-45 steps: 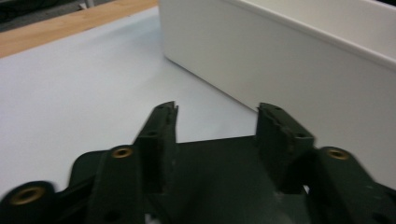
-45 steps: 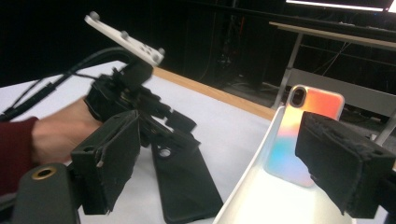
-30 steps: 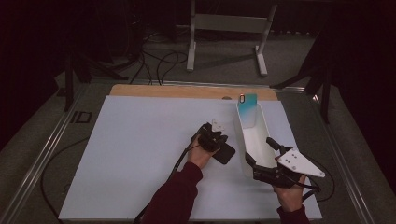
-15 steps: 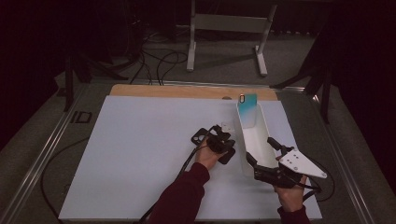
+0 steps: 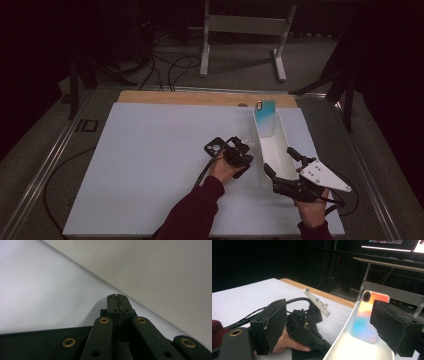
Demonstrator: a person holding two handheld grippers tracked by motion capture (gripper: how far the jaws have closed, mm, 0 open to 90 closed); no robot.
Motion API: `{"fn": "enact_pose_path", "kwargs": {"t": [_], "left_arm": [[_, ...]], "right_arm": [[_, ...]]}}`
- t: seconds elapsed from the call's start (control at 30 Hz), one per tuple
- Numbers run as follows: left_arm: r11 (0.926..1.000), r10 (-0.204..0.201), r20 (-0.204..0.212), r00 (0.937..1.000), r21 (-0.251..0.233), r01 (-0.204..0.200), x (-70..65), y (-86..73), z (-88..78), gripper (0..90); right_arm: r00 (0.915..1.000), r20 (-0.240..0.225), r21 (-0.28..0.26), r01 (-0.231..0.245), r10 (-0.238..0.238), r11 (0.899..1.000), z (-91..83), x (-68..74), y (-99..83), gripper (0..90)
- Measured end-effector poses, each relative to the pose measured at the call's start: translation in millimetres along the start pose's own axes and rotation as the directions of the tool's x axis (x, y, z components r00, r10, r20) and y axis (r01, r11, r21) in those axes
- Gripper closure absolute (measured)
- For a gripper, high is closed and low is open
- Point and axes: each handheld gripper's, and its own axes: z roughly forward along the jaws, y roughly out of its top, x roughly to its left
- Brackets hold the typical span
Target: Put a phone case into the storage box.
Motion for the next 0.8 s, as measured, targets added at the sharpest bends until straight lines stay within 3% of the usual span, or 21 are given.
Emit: {"fn": "enact_pose_path", "kwargs": {"t": [0.2,0.47,0.67,0.8], "left_arm": [[0.9997,0.012,-0.006,0.9999,0.021,-0.011,-3.0,-9.2,-11.1,90.0],[0.9983,0.022,-0.033,0.9992,0.054,-0.020,-0.1,-41.6,-47.6,90.0],[0.9979,-0.010,-0.105,0.9944,0.062,0.017,13.8,-69.9,-80.6,90.0],[0.9961,-0.071,-0.161,0.9844,0.039,0.078,32.0,-89.7,-102.9,90.0]], "right_arm": [[1.0000,0.004,-0.003,0.003,-0.003,1.000,-0.9,0.2,0.5,14.0],[1.0000,0.003,0.002,0.003,-0.003,1.000,0.7,1.0,0.4,14.0],[1.0000,0.003,0.010,0.005,-0.005,1.000,2.9,2.7,0.2,14.0],[1.0000,0.003,0.012,0.008,-0.008,1.000,4.1,2.3,-0.1,14.0]]}}
